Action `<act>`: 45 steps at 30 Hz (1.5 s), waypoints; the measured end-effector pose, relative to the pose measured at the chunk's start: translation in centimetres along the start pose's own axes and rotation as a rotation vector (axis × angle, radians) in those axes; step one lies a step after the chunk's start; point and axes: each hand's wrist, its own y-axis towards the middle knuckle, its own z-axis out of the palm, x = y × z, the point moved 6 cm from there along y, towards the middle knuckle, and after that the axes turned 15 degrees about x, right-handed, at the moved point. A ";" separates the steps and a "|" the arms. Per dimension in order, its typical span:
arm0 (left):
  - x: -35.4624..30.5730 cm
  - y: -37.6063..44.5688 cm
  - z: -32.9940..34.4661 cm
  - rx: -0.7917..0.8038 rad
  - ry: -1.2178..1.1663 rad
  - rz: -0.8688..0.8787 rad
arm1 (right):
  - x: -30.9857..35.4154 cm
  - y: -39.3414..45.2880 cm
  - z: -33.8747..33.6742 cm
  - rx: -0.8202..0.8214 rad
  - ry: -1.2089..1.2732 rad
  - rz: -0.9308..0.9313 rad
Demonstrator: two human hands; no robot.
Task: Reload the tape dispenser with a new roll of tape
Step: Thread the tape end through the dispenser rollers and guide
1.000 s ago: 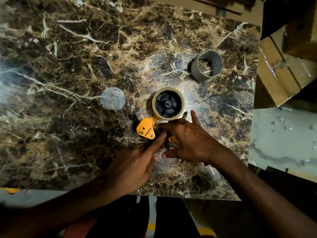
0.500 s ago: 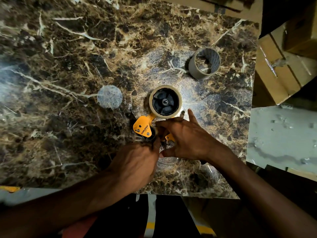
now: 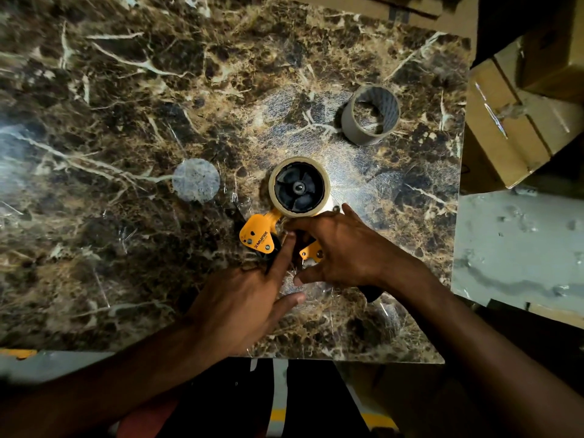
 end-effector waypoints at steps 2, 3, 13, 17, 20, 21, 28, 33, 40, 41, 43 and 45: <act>-0.2 0.0 0.2 -0.002 -0.021 -0.003 | 0.1 0.1 -0.1 0.010 -0.022 -0.002; -0.4 0.0 0.4 0.002 -0.041 0.004 | 0.2 0.1 -0.2 0.015 -0.036 -0.004; -0.9 1.5 1.6 -0.046 -0.004 0.056 | 1.0 -0.2 -0.9 -0.035 -0.100 -0.052; -0.8 1.2 1.7 -0.068 0.024 0.064 | 2.9 -1.9 -1.9 -0.110 -0.271 -0.092; -1.0 1.1 1.9 0.028 0.025 0.054 | 4.0 -1.1 -1.6 -0.032 -0.328 -0.071; -0.9 0.9 2.1 0.007 0.038 0.056 | 4.0 -0.6 -1.4 -0.004 -0.343 -0.048; 0.7 -0.6 6.2 -0.130 0.074 0.174 | 4.7 0.4 -1.7 -0.008 -0.343 0.038; 2.3 0.1 8.4 -0.015 0.089 0.163 | 3.8 0.5 -1.9 0.010 -0.336 0.169; 2.2 0.3 8.0 -0.083 0.043 0.170 | 3.2 0.8 -2.6 0.081 -0.229 0.182; 2.4 0.2 8.0 -0.091 0.040 0.176 | 3.3 1.0 -2.6 0.104 -0.207 0.178; 2.5 0.2 7.9 -0.104 0.034 0.187 | 3.3 1.2 -2.5 0.136 -0.161 0.166; 2.5 0.2 7.9 -0.116 0.033 0.184 | 3.2 1.3 -2.4 0.180 -0.102 0.159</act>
